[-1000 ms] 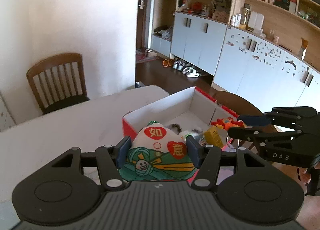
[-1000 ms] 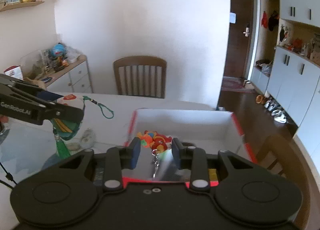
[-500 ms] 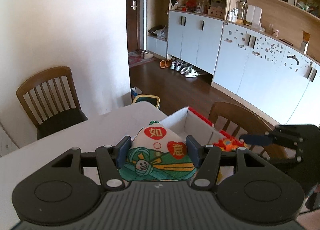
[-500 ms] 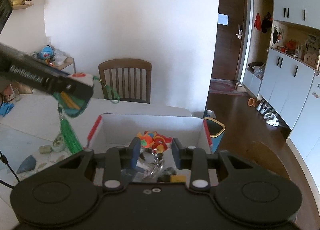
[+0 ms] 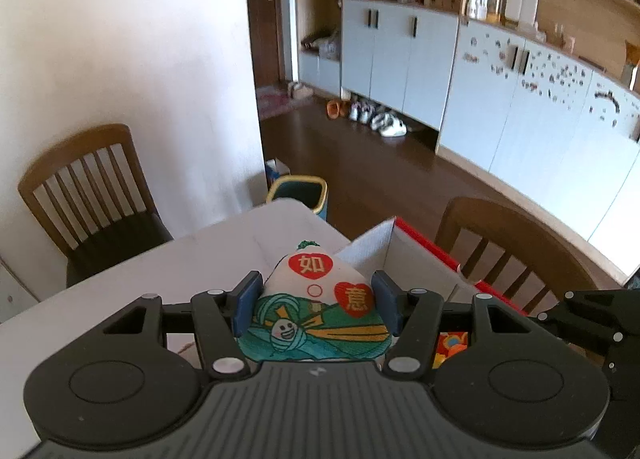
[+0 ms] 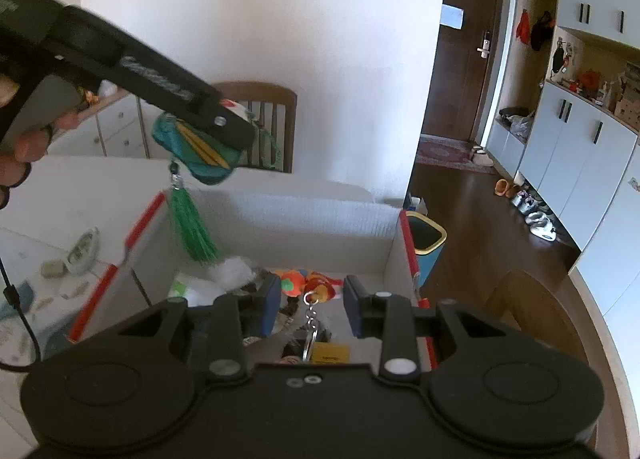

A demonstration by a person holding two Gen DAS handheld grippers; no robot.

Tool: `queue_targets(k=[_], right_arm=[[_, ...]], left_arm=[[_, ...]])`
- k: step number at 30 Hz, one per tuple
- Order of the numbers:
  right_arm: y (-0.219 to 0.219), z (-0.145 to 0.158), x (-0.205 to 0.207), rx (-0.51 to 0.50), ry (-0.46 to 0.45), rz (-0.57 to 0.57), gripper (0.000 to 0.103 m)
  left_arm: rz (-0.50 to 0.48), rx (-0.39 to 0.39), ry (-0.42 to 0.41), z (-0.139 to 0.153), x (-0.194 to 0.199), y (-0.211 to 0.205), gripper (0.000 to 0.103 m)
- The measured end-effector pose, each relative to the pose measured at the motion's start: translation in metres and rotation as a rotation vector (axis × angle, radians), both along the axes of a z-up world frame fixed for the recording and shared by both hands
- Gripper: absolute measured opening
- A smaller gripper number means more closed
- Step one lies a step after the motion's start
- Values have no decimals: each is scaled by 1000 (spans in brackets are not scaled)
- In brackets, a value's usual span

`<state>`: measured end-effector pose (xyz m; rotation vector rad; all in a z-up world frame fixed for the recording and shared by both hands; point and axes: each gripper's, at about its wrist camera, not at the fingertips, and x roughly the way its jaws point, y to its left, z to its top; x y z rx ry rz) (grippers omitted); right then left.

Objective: Organize objects
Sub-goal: 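Carry the teal pouch and red fish keychain over into the red box, then open both grippers to drop the pouch and keychain in the box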

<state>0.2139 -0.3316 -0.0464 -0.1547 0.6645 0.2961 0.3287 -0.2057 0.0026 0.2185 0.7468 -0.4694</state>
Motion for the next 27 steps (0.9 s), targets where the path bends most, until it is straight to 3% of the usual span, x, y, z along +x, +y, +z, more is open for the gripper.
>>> queue_targets(k=[13, 27], right_arm=[[13, -42, 17, -65, 74, 47, 32], [11, -48, 35, -64, 129, 67, 32]], left_arm=[[-53, 100, 121, -69, 20, -31, 59], [-69, 139, 236, -100, 30, -35, 60]])
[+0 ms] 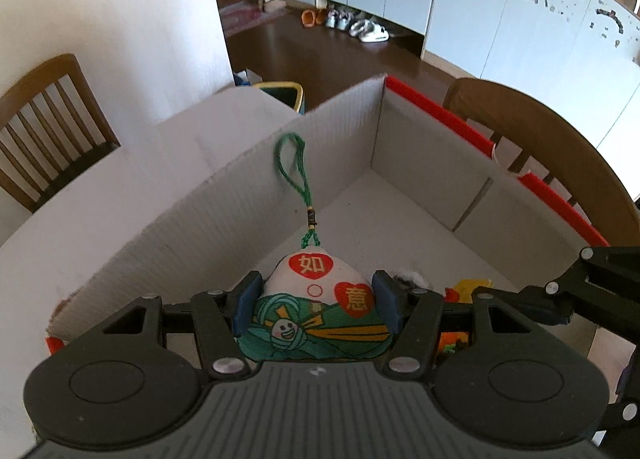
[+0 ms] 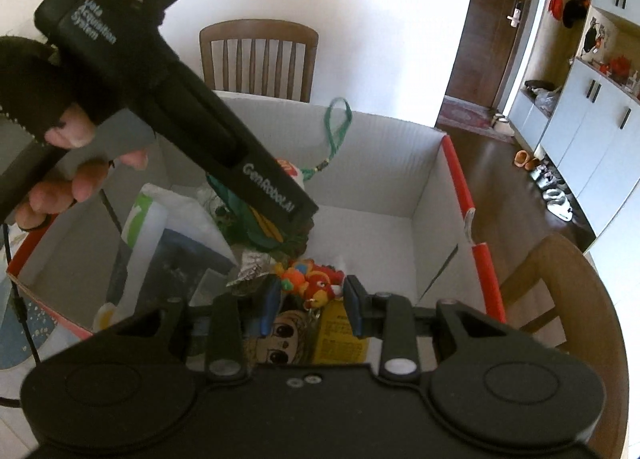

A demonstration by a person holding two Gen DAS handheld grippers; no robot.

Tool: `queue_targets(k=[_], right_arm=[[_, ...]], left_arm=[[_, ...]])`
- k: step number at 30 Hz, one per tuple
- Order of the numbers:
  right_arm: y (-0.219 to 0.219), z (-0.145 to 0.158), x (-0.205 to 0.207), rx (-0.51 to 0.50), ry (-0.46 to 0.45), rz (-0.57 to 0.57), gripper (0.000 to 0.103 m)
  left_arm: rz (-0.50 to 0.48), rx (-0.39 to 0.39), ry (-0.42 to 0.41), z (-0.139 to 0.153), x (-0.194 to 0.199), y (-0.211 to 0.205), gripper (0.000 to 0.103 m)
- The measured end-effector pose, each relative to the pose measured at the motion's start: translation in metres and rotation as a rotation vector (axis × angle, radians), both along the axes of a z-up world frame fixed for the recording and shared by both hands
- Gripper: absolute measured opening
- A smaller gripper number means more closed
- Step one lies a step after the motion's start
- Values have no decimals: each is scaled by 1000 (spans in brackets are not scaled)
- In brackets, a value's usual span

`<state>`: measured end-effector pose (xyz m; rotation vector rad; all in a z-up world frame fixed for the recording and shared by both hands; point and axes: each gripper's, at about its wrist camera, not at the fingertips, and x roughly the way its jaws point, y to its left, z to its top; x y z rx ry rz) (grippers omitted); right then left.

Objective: Organize objects
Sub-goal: 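Open both grippers to drop the pouch and keychain in the box, then withdraw both grippers from the box back toward the table items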

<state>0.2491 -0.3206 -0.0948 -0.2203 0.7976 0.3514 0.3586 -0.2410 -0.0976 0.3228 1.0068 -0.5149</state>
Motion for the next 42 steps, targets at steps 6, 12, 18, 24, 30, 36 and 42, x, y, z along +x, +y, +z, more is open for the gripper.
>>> queue_targets(k=[6, 12, 18, 24, 30, 36, 42], right_arm=[[-2, 1, 4, 16, 9, -2, 35], [-3, 0, 3, 19, 7, -12, 39], [-8, 5, -2, 40, 0, -20, 40], [-13, 13, -8, 65, -19, -29, 51], [-17, 24, -18, 99, -29, -40, 57], [-18, 39, -29, 125, -58, -35, 65], [-20, 55, -42, 166, -85, -30, 73]], left_arm=[[3, 2, 30, -6, -2, 0, 62], [9, -2, 23, -5, -9, 1, 66], [21, -18, 1, 2, -14, 7, 68], [34, -36, -38, 15, -23, 10, 74], [43, -54, -79, 30, -39, 14, 75], [52, -92, -123, 51, -57, 22, 75], [73, -131, -177, 75, -79, 35, 75]])
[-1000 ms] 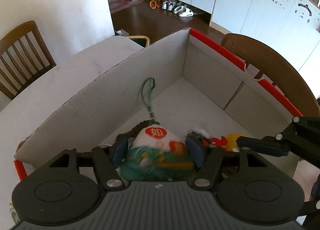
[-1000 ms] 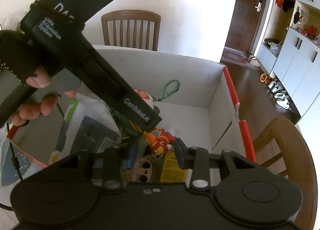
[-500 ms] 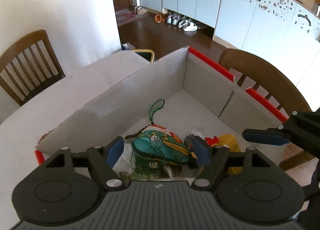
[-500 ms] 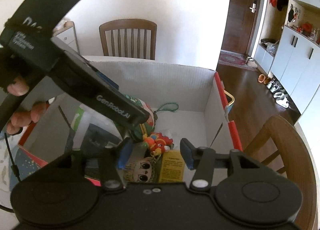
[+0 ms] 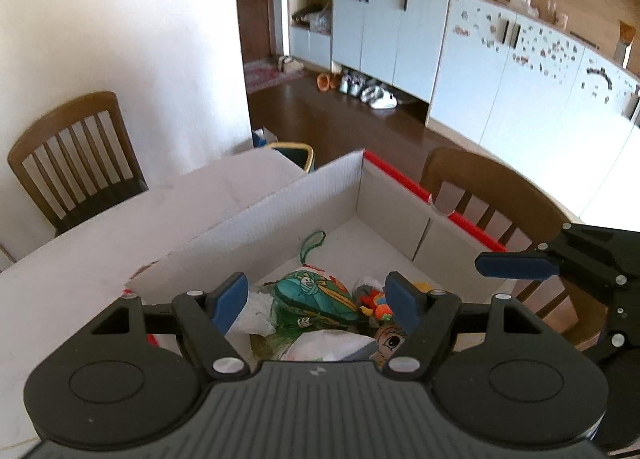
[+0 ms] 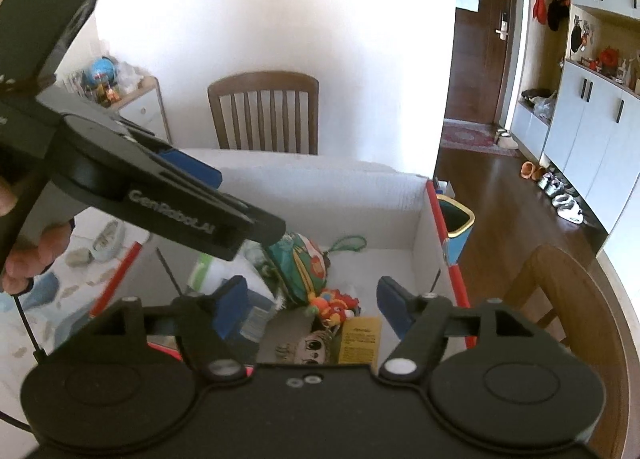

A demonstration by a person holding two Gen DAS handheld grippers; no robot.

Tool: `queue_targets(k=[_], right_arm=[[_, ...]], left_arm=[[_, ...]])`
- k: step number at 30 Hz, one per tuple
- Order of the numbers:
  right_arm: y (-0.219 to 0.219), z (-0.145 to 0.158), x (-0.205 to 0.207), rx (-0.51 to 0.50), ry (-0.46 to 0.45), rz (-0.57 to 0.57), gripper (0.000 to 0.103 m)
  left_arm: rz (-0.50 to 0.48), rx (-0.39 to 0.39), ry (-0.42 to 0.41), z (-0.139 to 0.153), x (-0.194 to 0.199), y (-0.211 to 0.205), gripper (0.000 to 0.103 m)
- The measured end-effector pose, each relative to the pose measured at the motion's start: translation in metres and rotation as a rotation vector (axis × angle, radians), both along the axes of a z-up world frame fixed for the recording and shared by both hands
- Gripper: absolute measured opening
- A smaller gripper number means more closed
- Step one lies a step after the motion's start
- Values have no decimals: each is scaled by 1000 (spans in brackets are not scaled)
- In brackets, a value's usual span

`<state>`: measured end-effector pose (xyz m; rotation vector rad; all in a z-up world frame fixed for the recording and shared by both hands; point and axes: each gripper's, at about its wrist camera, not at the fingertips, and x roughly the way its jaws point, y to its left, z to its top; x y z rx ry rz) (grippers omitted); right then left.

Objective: Organize objects
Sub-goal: 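Withdraw both grippers from the box back toward the table items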

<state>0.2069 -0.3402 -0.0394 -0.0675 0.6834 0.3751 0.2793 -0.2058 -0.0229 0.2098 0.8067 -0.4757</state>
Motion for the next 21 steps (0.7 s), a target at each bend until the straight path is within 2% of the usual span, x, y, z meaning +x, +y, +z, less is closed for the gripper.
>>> queue_targets(k=[3, 8, 19, 21], right_arm=[[0, 8, -7, 19, -10, 10, 75], [4, 17, -18, 48, -13, 25, 76], [28, 35, -44, 78, -23, 15, 91], [37, 38, -47, 76, -28, 14, 93]], left_arm=[[17, -26, -20, 10, -11, 10, 80], [44, -59, -47, 23, -28, 27, 81], [84, -126, -73, 34, -59, 71, 82], [90, -138, -73, 34, -64, 80, 85]])
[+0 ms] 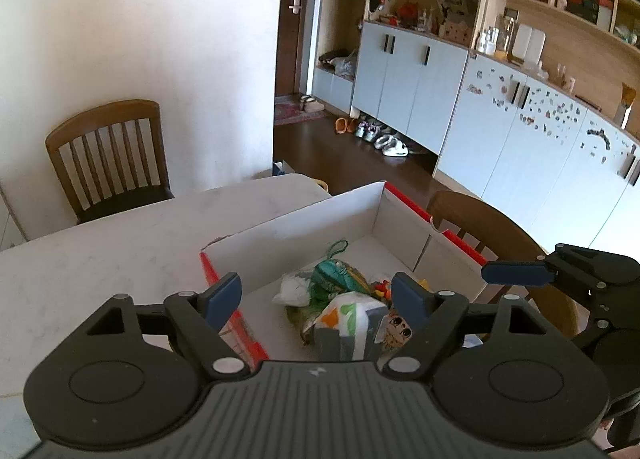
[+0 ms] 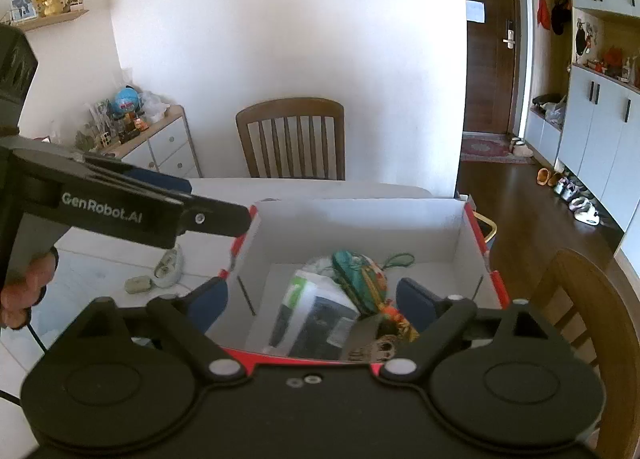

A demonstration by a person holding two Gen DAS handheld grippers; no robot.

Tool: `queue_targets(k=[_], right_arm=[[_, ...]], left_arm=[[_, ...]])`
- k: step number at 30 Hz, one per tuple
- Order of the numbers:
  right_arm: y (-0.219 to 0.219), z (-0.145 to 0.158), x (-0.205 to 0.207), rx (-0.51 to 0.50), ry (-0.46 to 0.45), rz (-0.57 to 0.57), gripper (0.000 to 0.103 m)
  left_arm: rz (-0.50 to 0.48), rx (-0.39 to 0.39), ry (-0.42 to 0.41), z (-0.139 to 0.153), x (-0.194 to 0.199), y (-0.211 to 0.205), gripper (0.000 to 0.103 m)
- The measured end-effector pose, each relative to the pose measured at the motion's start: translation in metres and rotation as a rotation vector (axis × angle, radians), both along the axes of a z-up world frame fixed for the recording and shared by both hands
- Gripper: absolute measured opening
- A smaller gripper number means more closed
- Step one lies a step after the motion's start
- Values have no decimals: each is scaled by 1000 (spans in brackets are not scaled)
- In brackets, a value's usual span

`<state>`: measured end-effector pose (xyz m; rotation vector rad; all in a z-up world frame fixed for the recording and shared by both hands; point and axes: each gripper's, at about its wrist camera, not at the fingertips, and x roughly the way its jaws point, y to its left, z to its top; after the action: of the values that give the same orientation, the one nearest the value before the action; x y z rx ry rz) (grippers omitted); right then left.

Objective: Organize objects
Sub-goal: 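Withdraw both grippers from the box back toward the table items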

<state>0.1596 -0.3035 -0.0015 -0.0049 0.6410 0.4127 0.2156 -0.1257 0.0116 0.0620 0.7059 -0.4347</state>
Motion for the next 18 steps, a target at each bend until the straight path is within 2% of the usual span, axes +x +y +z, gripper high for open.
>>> queue_targets(k=[3, 9, 12, 18], right_arm=[[13, 2, -6, -5, -3, -6, 95], [38, 5, -15, 1, 5, -5, 96], [55, 6, -19, -2, 7, 0, 96], [89, 7, -24, 2, 12, 7, 96]], left_arm=[[10, -17, 0, 0, -6, 15, 92], [48, -43, -4, -1, -16, 51, 94], [70, -47, -11, -2, -20, 71, 103], [111, -38, -45, -7, -31, 113, 103]])
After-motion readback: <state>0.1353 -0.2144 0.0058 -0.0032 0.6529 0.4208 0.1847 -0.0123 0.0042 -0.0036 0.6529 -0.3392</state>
